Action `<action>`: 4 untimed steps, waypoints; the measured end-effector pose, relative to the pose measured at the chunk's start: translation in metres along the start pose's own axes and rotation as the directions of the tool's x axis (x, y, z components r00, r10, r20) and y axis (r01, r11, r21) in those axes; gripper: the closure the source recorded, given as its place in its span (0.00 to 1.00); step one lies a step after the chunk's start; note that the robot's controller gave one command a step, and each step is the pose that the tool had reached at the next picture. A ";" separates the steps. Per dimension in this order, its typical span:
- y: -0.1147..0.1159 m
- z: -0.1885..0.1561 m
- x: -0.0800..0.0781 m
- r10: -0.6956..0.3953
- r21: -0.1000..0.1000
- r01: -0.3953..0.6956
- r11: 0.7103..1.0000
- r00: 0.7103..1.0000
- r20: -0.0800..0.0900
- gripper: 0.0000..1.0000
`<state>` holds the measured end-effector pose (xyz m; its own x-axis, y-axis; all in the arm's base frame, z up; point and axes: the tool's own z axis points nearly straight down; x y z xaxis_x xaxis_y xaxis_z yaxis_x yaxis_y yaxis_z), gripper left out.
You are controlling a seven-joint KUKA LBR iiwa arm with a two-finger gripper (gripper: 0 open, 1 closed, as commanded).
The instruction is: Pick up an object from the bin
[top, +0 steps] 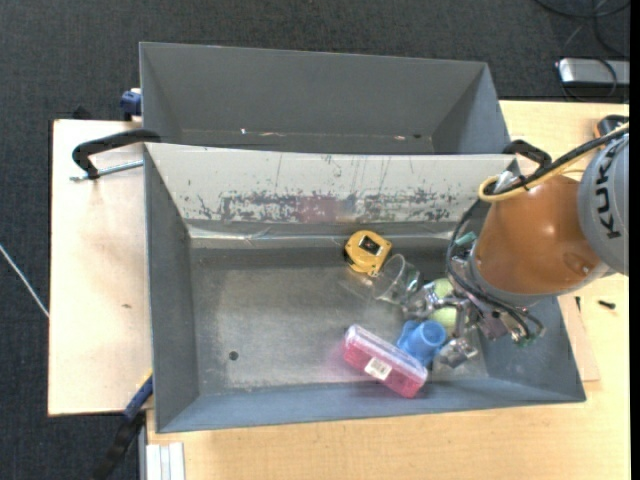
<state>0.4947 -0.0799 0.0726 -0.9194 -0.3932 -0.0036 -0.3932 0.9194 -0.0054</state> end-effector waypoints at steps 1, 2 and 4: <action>0.001 -0.001 -0.001 -0.009 -0.002 0.009 1.000 1.000 0.001 1.00; 0.002 -0.008 0.000 0.000 -0.006 0.000 1.000 1.000 -0.002 1.00; 0.002 -0.031 -0.001 0.001 -0.004 -0.001 1.000 1.000 0.002 1.00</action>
Offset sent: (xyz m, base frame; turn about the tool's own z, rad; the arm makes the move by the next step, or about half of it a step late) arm 0.0001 0.0002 0.0395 0.0000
